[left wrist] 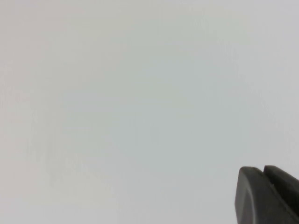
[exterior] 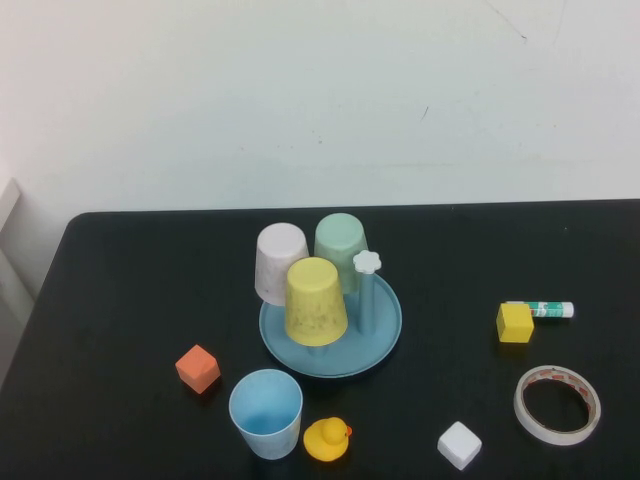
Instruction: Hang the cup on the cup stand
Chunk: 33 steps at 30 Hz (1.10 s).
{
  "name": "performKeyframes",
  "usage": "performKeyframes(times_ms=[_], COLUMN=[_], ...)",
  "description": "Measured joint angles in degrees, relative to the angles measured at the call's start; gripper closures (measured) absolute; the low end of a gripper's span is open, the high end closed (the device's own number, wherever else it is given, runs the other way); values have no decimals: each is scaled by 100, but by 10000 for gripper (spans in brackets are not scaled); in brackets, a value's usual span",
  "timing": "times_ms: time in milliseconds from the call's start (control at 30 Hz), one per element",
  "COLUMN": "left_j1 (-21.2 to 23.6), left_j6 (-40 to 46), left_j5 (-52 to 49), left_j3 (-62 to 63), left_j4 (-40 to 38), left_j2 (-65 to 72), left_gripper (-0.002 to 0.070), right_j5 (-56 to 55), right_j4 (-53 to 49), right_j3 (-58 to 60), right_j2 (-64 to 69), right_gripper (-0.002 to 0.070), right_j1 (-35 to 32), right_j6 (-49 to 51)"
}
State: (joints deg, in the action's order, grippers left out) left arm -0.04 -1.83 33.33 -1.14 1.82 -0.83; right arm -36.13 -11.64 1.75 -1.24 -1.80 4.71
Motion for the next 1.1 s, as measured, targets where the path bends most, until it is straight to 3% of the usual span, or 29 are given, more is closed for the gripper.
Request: performKeyframes(times_ms=[167,267,467,633,800,1100], left_j1=[0,0,0,0,0,0], left_j6=[91,183,281,289,289,302], left_j5=[912,747,-2487,-4901,-6031,-6178], left_j3=[0,13,1366,2551,2840,2840], left_j4=[-12,-129,212,300,26,-627], left_j2=[0,0,19,749,1588,2204], left_gripper=[677,677,677,677,677,677], right_j5=[-425,312,3613,5895,7311,8005], right_j4=[55,417,888,1107,2107,4231], right_j3=[0,-114,-1718,-2969,-3713,-3999], right_j2=[0,0,170,1205,2666,5201], right_gripper=[678,678,678,678,678,678], right_j1=[0,0,0,0,0,87], right_j6=[224,270,131,-336,-2339,-5268])
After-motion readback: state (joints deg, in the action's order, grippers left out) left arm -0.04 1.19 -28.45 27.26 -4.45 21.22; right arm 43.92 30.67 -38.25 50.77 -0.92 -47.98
